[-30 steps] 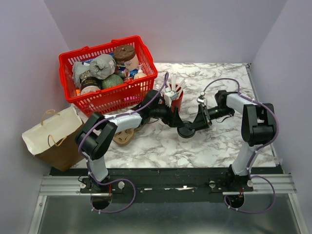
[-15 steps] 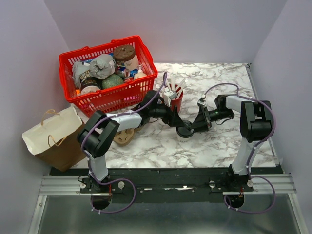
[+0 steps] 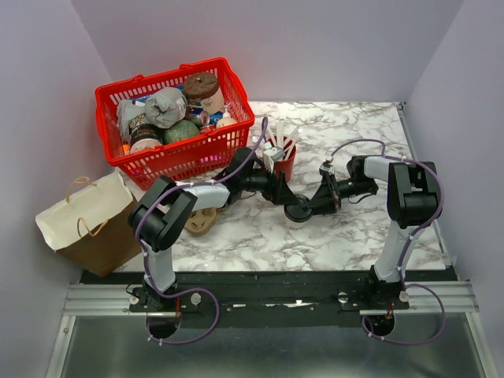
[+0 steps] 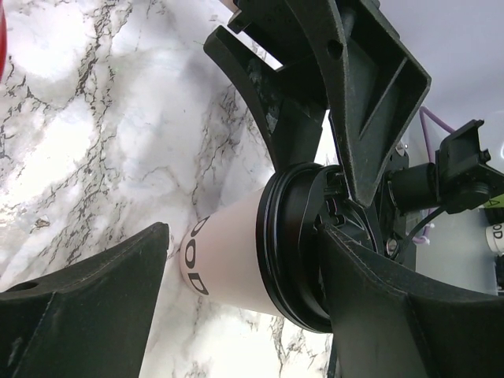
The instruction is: Pack the takeout coffee
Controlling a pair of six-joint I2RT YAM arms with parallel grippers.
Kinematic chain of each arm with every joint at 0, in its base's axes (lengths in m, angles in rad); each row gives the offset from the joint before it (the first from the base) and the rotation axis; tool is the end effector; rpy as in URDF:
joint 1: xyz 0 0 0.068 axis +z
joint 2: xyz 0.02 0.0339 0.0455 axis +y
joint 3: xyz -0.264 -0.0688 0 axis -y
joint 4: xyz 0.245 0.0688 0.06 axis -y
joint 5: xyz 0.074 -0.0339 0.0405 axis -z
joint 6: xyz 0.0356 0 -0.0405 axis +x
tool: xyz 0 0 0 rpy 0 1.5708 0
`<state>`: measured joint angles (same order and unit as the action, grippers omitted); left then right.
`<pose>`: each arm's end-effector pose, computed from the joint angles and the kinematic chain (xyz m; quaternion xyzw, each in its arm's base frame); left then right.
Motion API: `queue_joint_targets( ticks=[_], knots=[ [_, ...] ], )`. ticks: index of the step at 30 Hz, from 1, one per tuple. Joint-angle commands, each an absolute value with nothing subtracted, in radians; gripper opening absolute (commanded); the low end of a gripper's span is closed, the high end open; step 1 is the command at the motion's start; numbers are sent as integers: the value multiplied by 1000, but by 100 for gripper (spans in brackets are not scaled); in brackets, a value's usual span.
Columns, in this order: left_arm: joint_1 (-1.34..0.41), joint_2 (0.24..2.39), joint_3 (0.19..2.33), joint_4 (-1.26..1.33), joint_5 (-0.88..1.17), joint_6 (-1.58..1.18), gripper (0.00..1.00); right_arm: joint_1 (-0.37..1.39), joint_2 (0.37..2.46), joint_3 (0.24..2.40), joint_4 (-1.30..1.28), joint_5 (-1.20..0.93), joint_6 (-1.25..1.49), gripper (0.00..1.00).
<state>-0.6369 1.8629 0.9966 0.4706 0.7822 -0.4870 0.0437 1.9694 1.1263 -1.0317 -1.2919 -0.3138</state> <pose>0.3002 -0.2533 0.1802 0.2683 0.7515 -0.5415 0.2646 0.3034 0.0475 0.1338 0.0506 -0.7930 -0.6059 0.0397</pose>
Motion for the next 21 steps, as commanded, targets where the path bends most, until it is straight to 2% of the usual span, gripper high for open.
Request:
queue_joint_targets(
  ticks=[1,10,13,14,21],
  knots=[
    [-647,1921,939,374,758,-420,84,52,2025,1103,-954,-1213,-291,62],
    [-649,1876,960,350,785,-362,87,51,1984,1108,-951,-1216,-302,61],
    [-647,1839,1000,304,811,-316,92,52,1925,1115,-954,-1262,-331,65],
    [-649,1830,1009,293,815,-307,94,51,1908,1117,-954,-1269,-342,69],
    [-641,1796,1071,244,815,-284,98,51,1844,1154,-960,-1285,-385,83]
  ],
)
